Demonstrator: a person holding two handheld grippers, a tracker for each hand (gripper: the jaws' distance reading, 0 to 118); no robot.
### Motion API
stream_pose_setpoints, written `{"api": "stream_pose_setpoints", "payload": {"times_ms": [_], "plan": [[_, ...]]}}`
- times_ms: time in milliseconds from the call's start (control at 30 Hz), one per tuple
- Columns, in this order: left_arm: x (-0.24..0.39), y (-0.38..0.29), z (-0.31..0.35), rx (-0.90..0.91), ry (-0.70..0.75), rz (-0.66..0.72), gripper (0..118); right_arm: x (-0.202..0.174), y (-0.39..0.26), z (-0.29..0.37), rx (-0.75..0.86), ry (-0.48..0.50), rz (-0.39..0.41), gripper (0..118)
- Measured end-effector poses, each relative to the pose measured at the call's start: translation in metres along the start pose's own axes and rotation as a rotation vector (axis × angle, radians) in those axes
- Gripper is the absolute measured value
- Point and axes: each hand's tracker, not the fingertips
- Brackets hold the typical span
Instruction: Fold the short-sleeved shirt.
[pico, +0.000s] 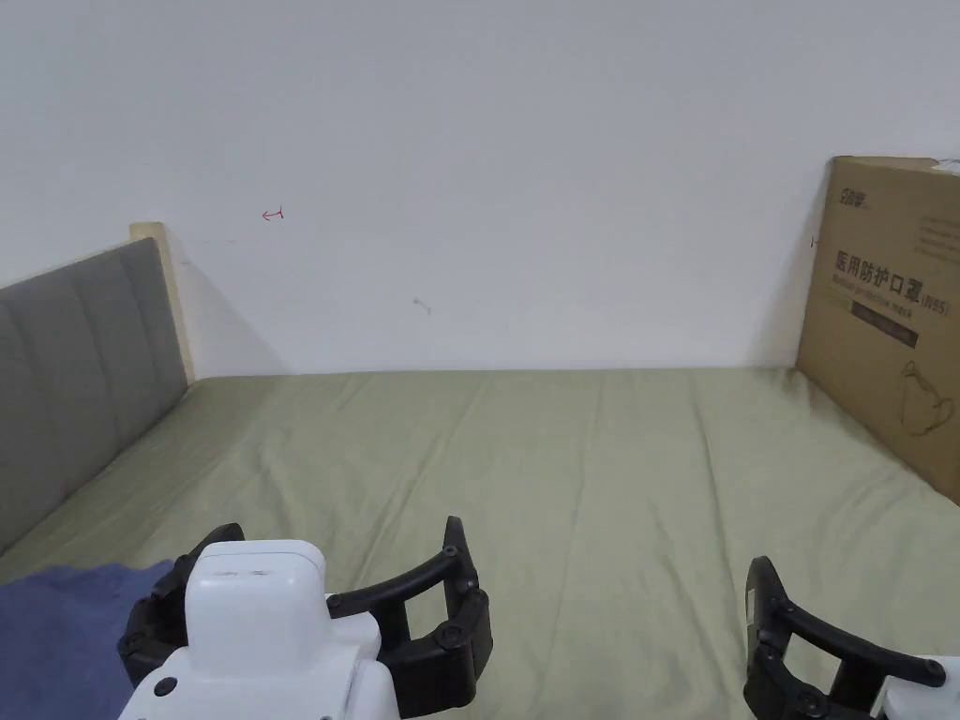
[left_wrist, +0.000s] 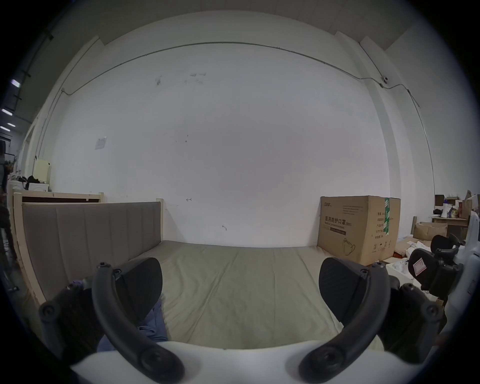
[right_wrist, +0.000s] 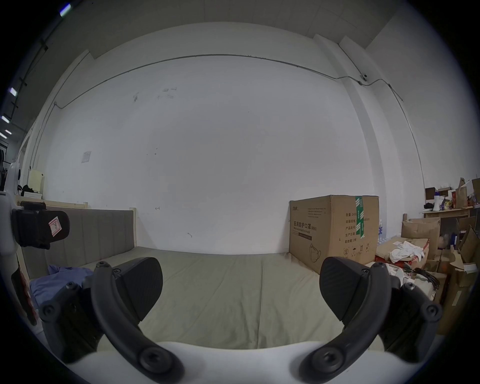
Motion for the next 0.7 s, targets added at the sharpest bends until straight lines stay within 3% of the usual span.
{"api": "stream_pose_setpoints", "payload": {"times_ms": [267,700], "plan": [[0.0055,-0.0011,0.0043,0.048,0.013,-0.046,111,-0.0002,-0.0016,-0.0035,-0.009,-0.004,0.001,118],[0.0027,-0.0024,0.0029,0.043,0.017,-0.031,111,0.0036,-0.0029,-0.0056,-0.021,-0.016,-0.012,118]]}}
